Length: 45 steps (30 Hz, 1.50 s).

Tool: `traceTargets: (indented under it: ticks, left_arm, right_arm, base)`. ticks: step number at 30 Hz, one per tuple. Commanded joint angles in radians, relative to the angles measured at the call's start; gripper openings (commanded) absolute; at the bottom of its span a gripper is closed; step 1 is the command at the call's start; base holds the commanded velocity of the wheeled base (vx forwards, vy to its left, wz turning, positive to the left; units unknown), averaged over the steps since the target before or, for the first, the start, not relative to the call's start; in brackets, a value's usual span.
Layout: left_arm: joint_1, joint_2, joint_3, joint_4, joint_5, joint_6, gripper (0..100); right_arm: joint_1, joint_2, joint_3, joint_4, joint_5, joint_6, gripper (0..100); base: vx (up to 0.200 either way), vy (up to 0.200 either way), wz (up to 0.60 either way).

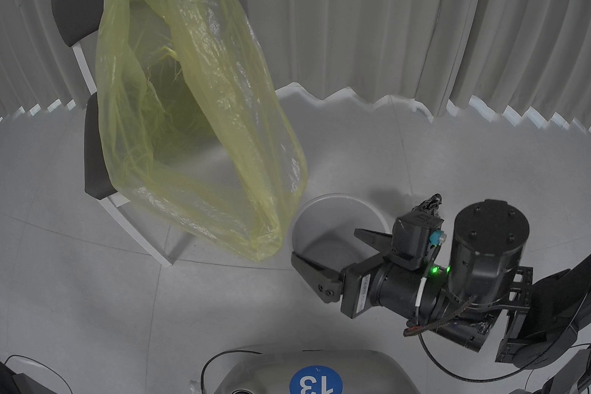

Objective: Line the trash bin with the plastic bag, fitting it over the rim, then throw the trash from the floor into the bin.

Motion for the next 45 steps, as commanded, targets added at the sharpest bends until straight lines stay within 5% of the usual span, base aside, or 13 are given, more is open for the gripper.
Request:
traceTargets:
  ticks: [1,32,33,45]
  left_arm:
    - [0.011,0.016,-0.002,-0.002,0.001,-0.003,0]
    - [0.0,0.029,0.004,-0.002,0.001,-0.006,0]
    - [0.0,0.029,0.004,-0.002,0.001,-0.006,0]
    - [0.0,0.026,0.014,0.0,0.003,-0.006,0]
  right_arm:
    - [0.029,-0.031,0.049,-0.002,0.007,-0.003,100]
    - [0.036,0.126,-0.197,-0.015,-0.094,0.037,100]
    - [0.035,0.124,-0.197,-0.015,-0.094,0.038,0]
    - [0.02,0.094,-0.162,-0.005,-0.122,0.035,0]
  base:
    - [0.0,0.0,0.0]
    - [0.0,0.0,0.0]
    - [0.0,0.0,0.0]
    - [0.0,0.0,0.0]
